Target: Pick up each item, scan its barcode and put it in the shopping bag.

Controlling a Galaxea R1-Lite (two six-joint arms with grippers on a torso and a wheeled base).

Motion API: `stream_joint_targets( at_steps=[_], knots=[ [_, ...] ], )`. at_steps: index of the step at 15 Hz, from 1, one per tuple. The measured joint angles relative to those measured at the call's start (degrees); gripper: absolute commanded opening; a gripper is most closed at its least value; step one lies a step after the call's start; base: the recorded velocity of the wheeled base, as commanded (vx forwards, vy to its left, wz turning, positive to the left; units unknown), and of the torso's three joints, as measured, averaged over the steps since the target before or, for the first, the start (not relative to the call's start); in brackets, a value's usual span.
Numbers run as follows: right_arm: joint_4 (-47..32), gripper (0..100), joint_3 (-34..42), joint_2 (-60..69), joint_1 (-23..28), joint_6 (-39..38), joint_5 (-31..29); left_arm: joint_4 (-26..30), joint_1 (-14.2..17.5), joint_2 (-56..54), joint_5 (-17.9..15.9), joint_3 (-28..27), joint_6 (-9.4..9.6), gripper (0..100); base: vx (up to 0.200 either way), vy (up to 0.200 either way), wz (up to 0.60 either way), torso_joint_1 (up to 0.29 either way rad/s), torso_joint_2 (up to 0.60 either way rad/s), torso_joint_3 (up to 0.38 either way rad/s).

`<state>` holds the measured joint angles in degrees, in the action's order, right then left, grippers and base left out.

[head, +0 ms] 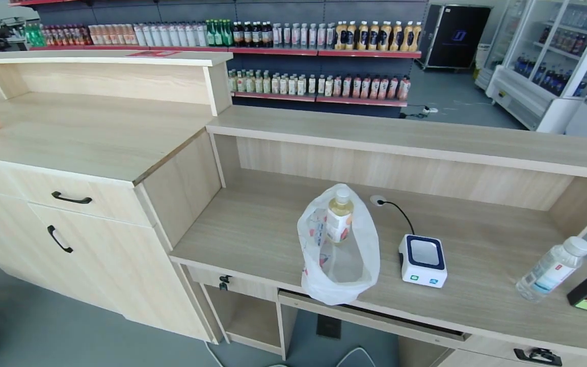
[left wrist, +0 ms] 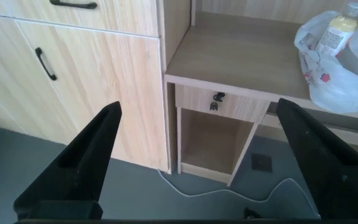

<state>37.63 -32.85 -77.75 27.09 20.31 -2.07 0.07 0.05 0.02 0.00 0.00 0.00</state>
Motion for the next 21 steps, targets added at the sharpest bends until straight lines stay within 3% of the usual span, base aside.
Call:
stream_joint_targets(
  at_steps=[5,7,11,16,21],
  knots=[
    [16.2,100,4.7,-14.1,0.3,-7.6,6.1,0.0,0.0,0.0,0.0,0.0,0.00,100,0.000,0.000,0.00,0.000,0.00,0.000],
    [20.7,100,6.9,-18.5,-2.1,-8.4,6.9,0.0,0.0,0.0,0.0,0.0,0.00,100,0.000,0.000,0.00,0.000,0.00,0.000],
    [21.8,100,7.6,-19.7,-5.3,-6.2,6.6,0.0,0.0,0.0,0.0,0.0,0.00,100,0.000,0.000,0.00,0.000,0.00,0.000],
    [21.8,100,9.6,-11.7,-5.4,1.4,6.5,0.0,0.0,0.0,0.0,0.0,0.00,100,0.000,0.000,-0.60,-0.085,0.17,0.082],
    [19.1,100,10.3,-12.0,-1.6,-3.0,6.9,0.0,0.1,0.0,0.0,0.0,0.00,100,0.000,0.000,0.00,-0.013,0.04,0.018]
  ],
)
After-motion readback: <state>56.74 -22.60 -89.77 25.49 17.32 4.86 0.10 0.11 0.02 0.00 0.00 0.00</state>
